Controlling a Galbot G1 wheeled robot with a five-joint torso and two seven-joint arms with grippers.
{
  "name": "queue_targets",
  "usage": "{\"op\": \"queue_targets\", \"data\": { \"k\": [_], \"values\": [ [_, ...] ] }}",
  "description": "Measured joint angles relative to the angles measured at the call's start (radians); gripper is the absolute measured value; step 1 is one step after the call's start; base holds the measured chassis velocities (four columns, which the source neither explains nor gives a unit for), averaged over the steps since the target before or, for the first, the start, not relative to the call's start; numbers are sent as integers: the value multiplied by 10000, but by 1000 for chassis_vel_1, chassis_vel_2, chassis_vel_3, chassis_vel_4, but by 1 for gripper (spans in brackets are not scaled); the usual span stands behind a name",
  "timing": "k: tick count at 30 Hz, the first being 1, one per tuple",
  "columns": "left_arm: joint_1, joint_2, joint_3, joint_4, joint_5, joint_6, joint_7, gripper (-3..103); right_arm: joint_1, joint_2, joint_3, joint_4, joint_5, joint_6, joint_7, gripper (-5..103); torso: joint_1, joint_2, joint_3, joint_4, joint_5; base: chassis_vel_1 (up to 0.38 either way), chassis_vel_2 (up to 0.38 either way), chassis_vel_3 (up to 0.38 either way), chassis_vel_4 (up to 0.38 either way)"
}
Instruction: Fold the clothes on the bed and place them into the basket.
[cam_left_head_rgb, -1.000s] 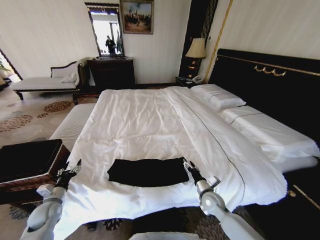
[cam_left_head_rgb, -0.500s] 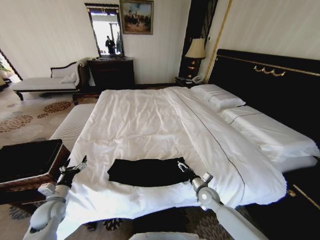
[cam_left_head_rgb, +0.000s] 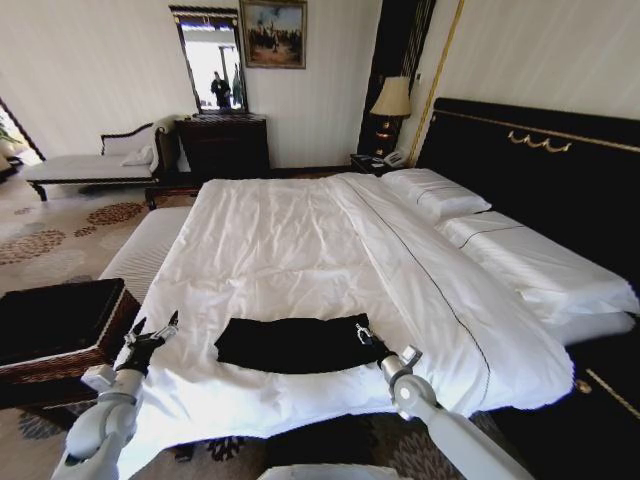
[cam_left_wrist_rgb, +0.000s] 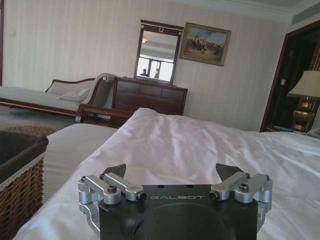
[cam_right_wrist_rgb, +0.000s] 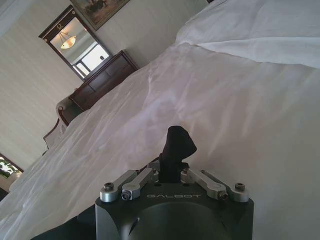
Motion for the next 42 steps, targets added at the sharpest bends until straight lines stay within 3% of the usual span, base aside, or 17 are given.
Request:
{"op": "queue_targets", "data": {
  "k": [4,13,20,22,24,27,30,32,33,36,37,40,42],
  "values": [
    [90,-84,-93,14,10,-31,-4,100,186,-41,176,-1,79,25,-41,2,0,0,0,2,0,0,0,0,0],
    [230,-211,-183,-35,3,-77,-10,100,782,-128,697,2,493,21,249,2,0,0,0,4,-3,0,0,0,0],
    [214,-302,-123,-135,28,-71,-11,100,428,-42,488,-81,-290,-46,841,-1,0,0,0,-2,0,0,0,0,0],
    [227,-311,-121,-135,45,-69,-12,100,304,77,563,-306,-688,49,992,8,0,1,0,0,2,0,0,0,0],
    [237,-312,-134,-134,45,-72,-13,100,243,129,665,-405,-878,184,1060,8,0,1,0,1,2,0,0,0,0],
    [285,-317,-217,-87,37,-158,-13,100,-282,203,1136,-254,-1384,561,1537,25,1,0,0,0,0,0,0,0,0],
    [298,-362,-294,-79,-1,-186,-13,100,-795,232,1410,166,-1474,679,1901,30,1,1,0,-1,-1,0,0,0,0],
    [299,-414,-419,-105,-111,-177,-25,100,-1523,266,1739,819,-1220,702,2209,41,0,1,0,-1,-3,0,0,0,0],
    [299,-414,-419,-105,-111,-177,-25,100,-1523,266,1739,819,-1220,702,2209,41,0,1,0,-1,-3,0,0,0,0],
    [312,-432,-597,-227,-167,-149,-25,100,-2614,323,2115,2147,-58,501,2662,57,-1,2,-1,-3,-3,0,0,0,0],
    [312,-432,-597,-227,-167,-149,-25,100,-2614,323,2115,2147,-58,501,2662,57,-1,2,-1,-3,-3,0,0,0,0],
    [305,-439,-628,-250,-158,-166,-6,100,-2812,455,2017,2493,408,373,2680,73,0,2,-1,1,-2,0,0,0,0],
    [301,-462,-628,-256,-161,-159,-7,100,-2771,518,1943,2491,548,316,2682,73,0,2,0,0,0,0,0,0,0]
  ]
}}
